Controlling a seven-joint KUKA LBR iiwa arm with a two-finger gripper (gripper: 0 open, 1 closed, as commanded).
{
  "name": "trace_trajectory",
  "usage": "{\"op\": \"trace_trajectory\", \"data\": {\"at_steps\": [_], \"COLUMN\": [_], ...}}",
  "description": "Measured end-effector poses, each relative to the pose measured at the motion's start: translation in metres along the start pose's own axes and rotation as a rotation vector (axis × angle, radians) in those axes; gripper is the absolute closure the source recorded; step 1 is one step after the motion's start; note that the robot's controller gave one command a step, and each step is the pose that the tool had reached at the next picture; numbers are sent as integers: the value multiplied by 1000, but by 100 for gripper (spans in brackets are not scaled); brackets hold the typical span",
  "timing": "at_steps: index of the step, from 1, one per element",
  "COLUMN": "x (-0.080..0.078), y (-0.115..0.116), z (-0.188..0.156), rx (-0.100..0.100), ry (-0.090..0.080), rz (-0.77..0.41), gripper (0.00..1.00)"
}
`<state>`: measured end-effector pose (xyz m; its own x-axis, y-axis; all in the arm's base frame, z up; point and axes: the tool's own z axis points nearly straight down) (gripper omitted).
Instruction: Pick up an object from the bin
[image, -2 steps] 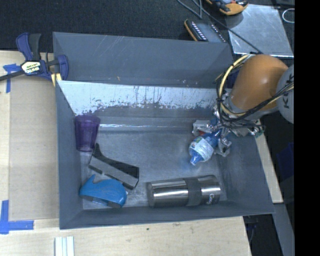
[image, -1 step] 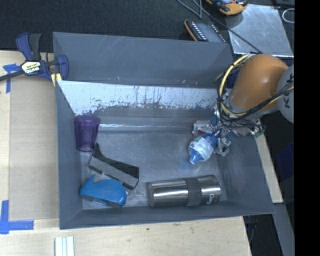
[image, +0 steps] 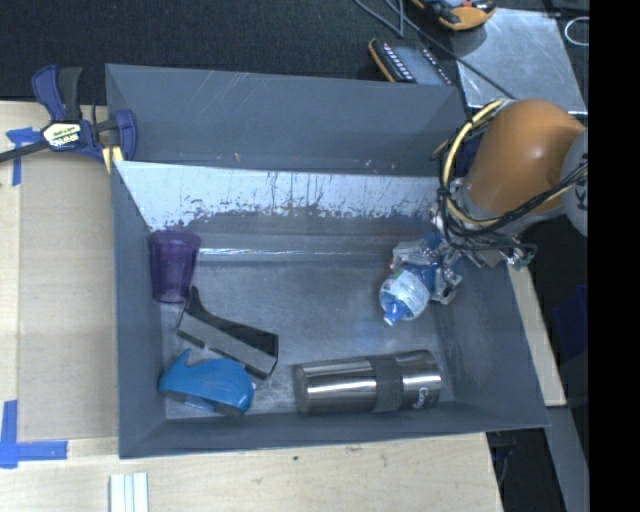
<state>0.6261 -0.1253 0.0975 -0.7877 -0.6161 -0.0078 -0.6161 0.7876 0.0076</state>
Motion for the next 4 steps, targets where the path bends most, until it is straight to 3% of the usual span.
{"op": "trace_trajectory", "data": {"at_steps": [4], "x": [1], "y": [-2], "z": [-64], "rx": [6], "ry": [3], "rz": [2], "gripper": [100]}}
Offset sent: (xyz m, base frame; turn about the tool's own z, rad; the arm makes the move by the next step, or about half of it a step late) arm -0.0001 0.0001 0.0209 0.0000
